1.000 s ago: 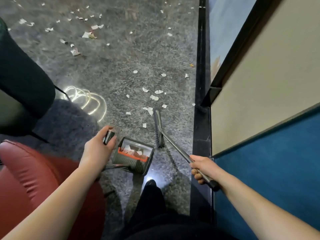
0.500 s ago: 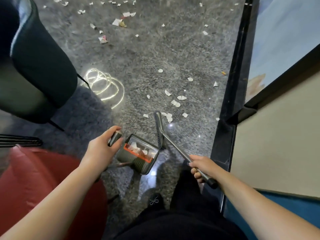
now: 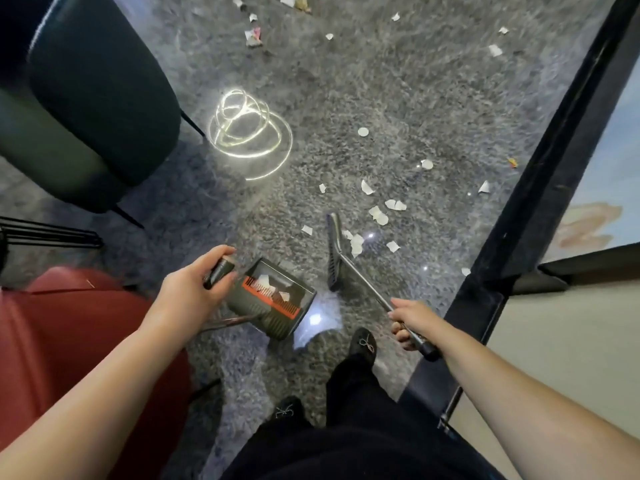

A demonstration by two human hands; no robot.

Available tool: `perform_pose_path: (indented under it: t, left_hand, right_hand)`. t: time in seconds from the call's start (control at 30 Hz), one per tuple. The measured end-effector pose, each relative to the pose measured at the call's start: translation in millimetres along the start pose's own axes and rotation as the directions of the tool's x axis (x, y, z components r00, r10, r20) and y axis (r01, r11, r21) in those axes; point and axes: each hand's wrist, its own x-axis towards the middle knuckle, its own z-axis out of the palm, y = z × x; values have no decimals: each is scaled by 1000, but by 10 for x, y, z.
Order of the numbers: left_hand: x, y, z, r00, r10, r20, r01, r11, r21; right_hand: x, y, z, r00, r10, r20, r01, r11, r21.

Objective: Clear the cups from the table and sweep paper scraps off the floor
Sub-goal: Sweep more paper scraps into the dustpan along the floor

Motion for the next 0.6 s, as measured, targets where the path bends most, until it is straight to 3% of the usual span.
perform_pose_path:
  t: [0.3,0.6]
  left_hand:
    - [490,440,98,999,-29,-39,28,999,-23]
    - [878,560,-167,1000,16,-16,-17,998,-68]
  right_hand:
    - [67,-513,-543,999,-35,-35,38,995,91]
    - [26,-914,-157,990,-107,94,91,984,155]
